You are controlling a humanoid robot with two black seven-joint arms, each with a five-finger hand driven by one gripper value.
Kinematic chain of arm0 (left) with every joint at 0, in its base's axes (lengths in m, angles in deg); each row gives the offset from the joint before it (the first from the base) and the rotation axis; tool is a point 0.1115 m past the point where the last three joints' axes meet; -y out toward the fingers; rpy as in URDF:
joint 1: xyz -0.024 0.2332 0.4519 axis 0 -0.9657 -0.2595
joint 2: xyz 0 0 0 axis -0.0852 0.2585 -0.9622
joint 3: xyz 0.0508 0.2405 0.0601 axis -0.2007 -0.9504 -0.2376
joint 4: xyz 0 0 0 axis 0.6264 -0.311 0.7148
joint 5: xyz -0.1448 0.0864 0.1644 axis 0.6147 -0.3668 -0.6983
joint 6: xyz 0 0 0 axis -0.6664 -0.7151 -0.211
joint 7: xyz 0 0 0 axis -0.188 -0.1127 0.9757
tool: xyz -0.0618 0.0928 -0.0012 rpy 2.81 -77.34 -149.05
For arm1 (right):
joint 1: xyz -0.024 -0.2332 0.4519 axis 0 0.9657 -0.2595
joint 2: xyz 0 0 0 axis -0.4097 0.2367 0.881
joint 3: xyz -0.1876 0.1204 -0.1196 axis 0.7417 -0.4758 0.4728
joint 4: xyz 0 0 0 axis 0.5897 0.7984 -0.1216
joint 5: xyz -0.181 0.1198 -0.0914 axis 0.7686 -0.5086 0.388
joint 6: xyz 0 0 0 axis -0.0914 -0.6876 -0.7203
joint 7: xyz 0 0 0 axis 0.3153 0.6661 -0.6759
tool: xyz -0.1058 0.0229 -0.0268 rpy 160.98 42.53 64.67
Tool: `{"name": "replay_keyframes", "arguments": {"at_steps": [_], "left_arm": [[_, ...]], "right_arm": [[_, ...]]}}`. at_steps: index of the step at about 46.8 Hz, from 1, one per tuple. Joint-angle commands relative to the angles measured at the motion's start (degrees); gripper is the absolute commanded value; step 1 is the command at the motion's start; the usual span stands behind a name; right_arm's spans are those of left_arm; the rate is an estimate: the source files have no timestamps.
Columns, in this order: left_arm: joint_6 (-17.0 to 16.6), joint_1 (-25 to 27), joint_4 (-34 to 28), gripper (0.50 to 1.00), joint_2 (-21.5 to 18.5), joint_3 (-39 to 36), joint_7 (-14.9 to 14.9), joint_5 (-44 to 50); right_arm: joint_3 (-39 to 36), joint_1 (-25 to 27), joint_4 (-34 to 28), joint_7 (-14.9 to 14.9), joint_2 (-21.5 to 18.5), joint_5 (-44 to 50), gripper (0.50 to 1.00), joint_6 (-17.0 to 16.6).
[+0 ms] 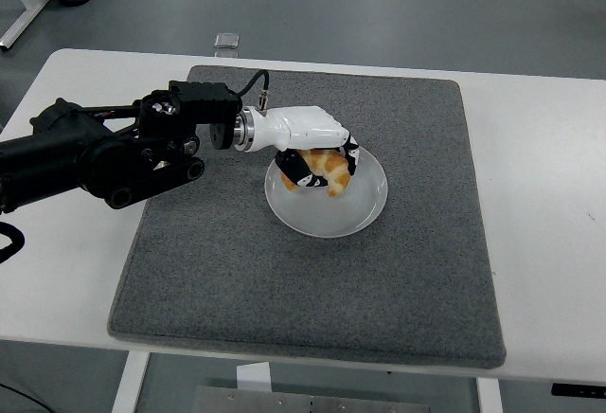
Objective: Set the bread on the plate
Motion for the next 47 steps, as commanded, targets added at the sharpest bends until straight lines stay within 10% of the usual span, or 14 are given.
{"name": "replay_keyframes", "arguments": {"at_steps": [1, 32, 47], "left_arm": [[-0.12, -0.53, 0.69, 0.5, 0.53, -0.09, -0.01, -0.09], [-0.21, -2.03, 2.28, 0.5, 1.77, -0.36, -0.01, 0.26], [-0.03, -2.12, 1.84, 0.846, 1.68, -0.27, -0.01, 1.05]], "right_arm": [[0.0, 0.01, 0.0, 0.0, 0.0, 0.0, 0.954, 0.0], [0.0, 0.01, 0.0, 0.0, 0.0, 0.0, 0.952, 0.0], [0.0, 0.01, 0.0, 0.0, 0.0, 0.0, 0.954, 0.0]]}}
